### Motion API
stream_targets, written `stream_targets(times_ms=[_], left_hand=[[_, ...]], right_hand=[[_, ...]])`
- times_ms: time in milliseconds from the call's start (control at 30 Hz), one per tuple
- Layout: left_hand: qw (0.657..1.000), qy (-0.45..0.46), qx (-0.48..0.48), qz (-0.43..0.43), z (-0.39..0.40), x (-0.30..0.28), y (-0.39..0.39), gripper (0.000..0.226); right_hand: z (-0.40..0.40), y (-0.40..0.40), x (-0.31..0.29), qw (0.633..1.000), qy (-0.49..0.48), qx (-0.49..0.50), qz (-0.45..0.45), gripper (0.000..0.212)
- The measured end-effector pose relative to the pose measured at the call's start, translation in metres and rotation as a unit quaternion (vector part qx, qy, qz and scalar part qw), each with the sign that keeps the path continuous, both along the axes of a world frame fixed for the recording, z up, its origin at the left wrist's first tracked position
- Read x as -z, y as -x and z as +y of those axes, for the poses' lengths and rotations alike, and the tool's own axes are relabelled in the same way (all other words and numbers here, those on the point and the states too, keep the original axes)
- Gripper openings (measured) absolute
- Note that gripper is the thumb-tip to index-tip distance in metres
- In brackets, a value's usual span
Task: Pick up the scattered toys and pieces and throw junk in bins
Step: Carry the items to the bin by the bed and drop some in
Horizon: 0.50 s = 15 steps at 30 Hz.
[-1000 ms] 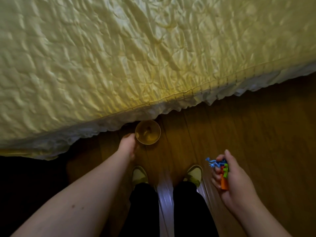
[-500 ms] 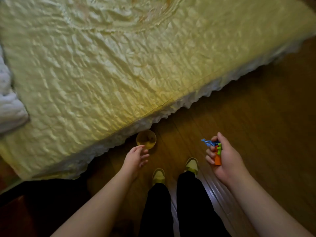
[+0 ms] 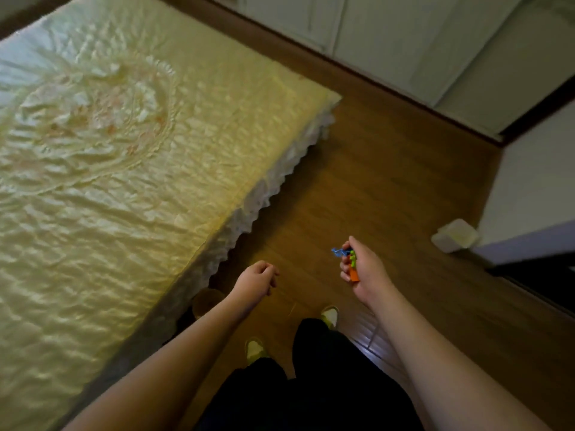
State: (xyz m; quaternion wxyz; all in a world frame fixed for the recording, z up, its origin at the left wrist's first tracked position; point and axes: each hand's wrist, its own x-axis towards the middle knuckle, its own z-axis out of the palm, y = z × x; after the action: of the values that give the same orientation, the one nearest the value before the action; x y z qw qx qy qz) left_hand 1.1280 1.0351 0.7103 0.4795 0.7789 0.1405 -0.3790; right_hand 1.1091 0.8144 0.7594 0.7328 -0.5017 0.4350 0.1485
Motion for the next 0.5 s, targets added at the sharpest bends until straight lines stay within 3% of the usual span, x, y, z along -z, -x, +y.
stream_targets(times_ms=[267,500], left_hand=[[0.966,-0.004,0.249,-0.073,-0.170,-0.044,-0.016,0.021],[0.888,-0.053,0.437,-0.134,-0.332,-0.049,-0.022,0.026]], right_hand=[[-0.130,0.045,-0.006,0.993,0.093,0.070,-0.014,0.028],[-0.266,0.081,0.003,0.970,0.176,0.167,0.018,0.032]])
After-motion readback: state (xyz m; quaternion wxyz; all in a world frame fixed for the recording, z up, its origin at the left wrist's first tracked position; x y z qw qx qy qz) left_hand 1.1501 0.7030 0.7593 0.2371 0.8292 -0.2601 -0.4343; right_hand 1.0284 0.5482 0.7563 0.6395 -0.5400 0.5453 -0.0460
